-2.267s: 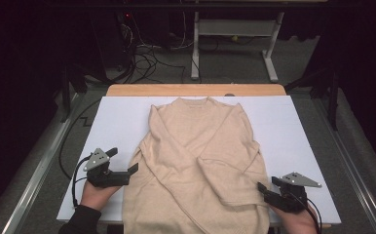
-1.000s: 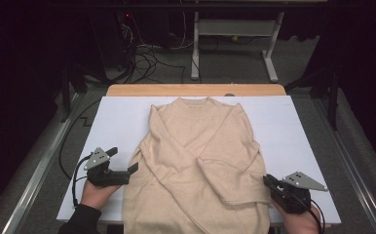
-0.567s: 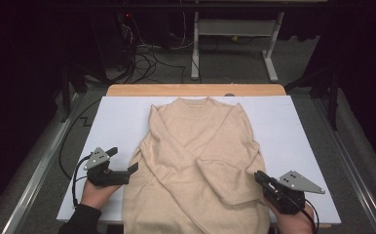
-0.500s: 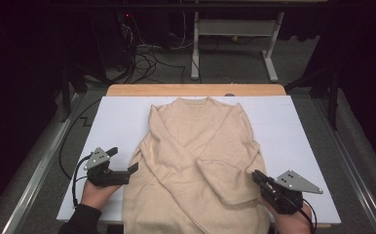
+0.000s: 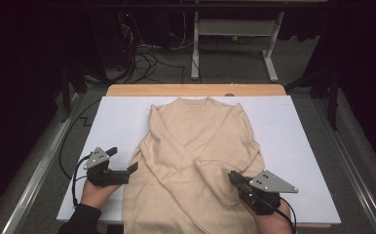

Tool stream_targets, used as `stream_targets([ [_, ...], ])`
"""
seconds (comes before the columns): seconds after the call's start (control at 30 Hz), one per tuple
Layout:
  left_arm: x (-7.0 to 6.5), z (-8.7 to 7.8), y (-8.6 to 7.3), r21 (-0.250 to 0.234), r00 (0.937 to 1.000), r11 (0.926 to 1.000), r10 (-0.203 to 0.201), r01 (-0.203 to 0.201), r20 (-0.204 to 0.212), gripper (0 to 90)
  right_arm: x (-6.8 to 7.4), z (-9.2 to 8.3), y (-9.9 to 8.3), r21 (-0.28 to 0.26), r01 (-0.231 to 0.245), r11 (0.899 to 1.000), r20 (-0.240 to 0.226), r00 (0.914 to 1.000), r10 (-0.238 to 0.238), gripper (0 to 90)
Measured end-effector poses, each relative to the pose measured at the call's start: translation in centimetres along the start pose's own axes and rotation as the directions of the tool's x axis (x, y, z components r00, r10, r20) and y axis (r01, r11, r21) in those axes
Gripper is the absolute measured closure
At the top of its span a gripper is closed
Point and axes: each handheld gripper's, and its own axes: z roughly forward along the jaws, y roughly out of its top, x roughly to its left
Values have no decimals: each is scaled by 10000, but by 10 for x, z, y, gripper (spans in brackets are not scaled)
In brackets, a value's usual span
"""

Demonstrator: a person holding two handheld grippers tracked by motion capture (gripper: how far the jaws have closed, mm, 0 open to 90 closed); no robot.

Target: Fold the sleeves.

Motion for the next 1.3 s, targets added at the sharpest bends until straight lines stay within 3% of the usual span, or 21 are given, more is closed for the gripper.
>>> stream_targets([
  [0.27,1,0,0,-9,10000,10000,-19,19,27,0,23,17,8,-17,359,9994,-749,9965,-359,838],
  [0.7,3,-1,0,-53,10000,10000,-50,50,9,0,57,40,23,-217,787,9967,-1791,9805,-814,838],
  [1.07,4,-1,0,-23,10000,10000,-37,37,-15,0,87,53,37,-539,1084,9927,-2697,9556,-1189,838],
  [1.3,5,-2,-1,-35,10000,10000,-72,72,-39,0,107,58,42,-727,1218,9899,-3369,9312,-1393,838],
])
